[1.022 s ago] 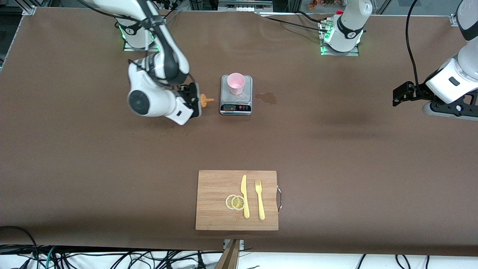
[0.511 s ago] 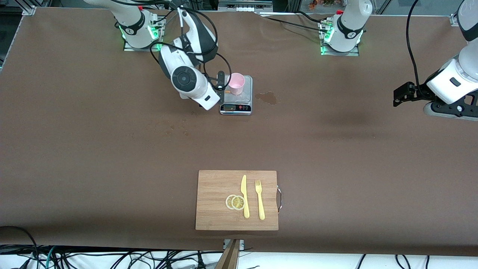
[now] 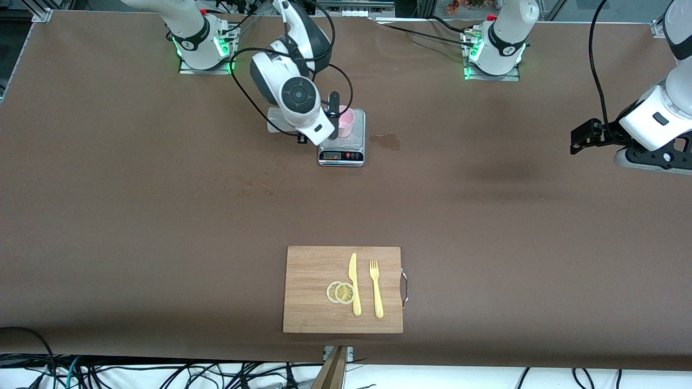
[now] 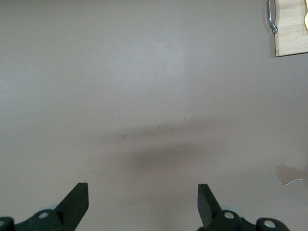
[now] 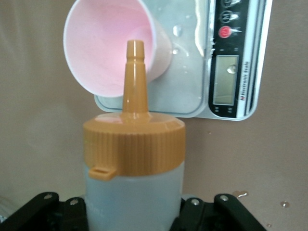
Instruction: Add sauce to pink cup with both arms
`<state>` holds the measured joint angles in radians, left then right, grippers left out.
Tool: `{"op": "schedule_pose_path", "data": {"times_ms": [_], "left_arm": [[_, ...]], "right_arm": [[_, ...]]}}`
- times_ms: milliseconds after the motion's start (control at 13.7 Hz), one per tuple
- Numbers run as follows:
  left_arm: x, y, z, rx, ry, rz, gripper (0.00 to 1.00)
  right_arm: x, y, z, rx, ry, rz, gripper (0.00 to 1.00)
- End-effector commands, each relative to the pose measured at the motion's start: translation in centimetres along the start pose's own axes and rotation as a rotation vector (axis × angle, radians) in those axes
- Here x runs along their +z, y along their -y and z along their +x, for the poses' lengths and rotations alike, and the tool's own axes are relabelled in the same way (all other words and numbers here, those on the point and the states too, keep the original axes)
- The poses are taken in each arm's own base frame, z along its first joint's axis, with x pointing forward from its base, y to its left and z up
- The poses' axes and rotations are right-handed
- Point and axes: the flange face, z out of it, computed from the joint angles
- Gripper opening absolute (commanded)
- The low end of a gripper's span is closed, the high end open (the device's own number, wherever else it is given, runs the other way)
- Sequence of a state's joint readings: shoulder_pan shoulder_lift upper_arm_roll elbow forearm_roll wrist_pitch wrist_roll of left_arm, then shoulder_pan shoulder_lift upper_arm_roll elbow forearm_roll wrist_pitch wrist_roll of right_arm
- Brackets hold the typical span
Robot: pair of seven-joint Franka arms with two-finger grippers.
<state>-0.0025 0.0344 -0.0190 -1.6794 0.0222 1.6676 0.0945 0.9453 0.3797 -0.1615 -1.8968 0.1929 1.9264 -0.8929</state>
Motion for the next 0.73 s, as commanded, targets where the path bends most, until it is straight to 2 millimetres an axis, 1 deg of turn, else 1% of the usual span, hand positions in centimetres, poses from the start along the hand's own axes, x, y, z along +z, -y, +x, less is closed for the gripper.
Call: {"op": "schedule_pose_path", "data": {"times_ms": [0,292,511,657], "left_arm": [[-0.45,0.24,0.35,0.009,-0.007,-0.006,1.00],[-0.45,0.24,0.35,0.009,-0.007,-0.006,1.00],[-0.45,0.26,0.35,0.006,-0.007,-0.005,1.00],[-0.45,0.24,0.35,0.007,-0.007,-0.006,1.00]], "right_arm": [[-0.95,1.66,0.36,-0.013,0.044,-0.006,0.00],[-0.74,2.14,0.30,-0.046,0.112,-0.023,0.00],[-1.26,2.16,0.47,-0.043,0.145,-0.035,0.00],[-1.54,2.49,1.04,-0.024,0.168,-0.052,0.00]]}}
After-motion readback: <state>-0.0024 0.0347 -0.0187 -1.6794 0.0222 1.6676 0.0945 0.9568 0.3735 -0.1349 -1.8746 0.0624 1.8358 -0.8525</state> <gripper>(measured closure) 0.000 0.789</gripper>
